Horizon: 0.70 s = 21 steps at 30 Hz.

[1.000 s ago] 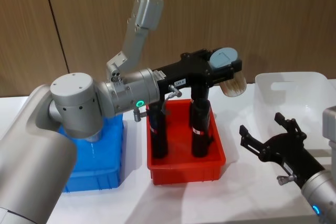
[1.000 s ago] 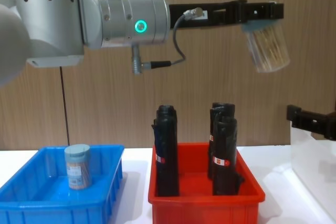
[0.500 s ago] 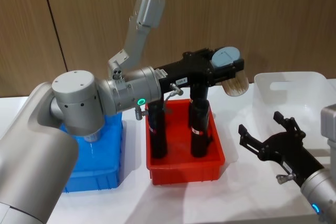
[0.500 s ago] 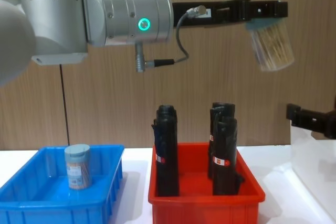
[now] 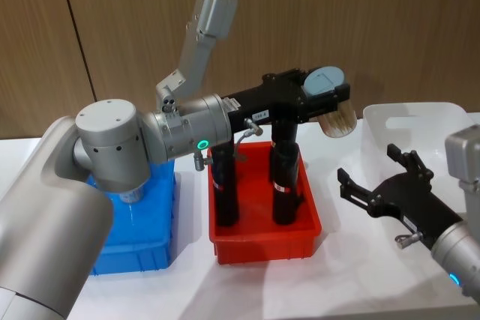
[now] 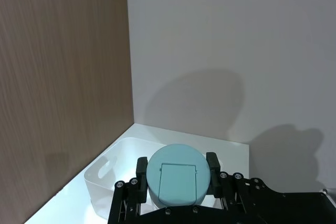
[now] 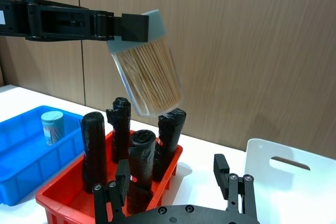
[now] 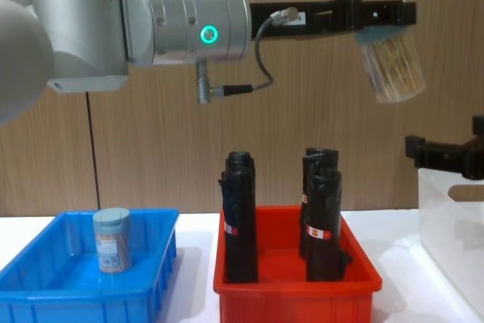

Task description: Pick the cotton swabs from the blue box and place them into the white box.

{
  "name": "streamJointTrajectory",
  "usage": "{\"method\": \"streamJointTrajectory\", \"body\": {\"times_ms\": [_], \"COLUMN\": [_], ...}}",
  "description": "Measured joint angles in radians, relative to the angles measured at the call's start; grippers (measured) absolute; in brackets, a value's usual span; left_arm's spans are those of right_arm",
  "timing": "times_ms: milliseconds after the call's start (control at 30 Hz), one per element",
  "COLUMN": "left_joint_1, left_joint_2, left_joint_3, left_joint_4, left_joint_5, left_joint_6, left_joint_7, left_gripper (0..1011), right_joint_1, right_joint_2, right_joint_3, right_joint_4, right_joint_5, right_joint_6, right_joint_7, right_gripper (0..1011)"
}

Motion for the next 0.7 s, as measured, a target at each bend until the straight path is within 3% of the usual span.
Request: {"method": "streamJointTrajectory", "body": {"times_ms": [367, 700], "left_joint_1": [-0.001, -0.002], "left_joint_2": [-0.001, -0.001], "left_joint_3": [0.000, 0.000], "left_joint_4": [0.001, 0.002], "left_joint_5": [0.000, 0.000], "left_joint_6": [0.000, 0.000], "left_joint_7": [-0.001, -0.002], "left_gripper": [671, 671], "right_joint_1": [0.049, 0.081], "right_joint_2": [-0.001, -0.008], "right_joint_3": [0.003, 0.005], "right_joint_4": [0.003, 0.007], "right_joint_5": [-0.043, -0.054], "right_joint_6": [0.053, 0.087], "right_joint_7": [0.046, 0.077], "right_gripper": [1002, 1002]}}
